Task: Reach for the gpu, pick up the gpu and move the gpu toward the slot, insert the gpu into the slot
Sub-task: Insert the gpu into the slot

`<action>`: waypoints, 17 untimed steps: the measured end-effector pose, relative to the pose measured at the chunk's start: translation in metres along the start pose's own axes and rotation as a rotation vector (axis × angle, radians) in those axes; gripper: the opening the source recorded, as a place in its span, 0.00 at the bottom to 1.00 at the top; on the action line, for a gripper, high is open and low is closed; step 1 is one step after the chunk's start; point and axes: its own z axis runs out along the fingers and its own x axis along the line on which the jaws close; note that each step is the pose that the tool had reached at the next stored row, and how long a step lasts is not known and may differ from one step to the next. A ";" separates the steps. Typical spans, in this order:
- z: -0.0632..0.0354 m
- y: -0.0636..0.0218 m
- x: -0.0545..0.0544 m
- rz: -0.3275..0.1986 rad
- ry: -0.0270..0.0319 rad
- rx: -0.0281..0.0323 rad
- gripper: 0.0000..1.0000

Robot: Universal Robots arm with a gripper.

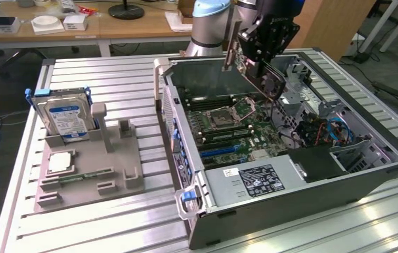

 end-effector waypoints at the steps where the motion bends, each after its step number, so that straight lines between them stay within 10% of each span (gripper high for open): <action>1: 0.0000 -0.0001 0.000 -0.007 -0.0002 -0.0002 0.27; 17: 0.0000 -0.0005 0.000 -0.135 -0.0022 -0.0029 0.27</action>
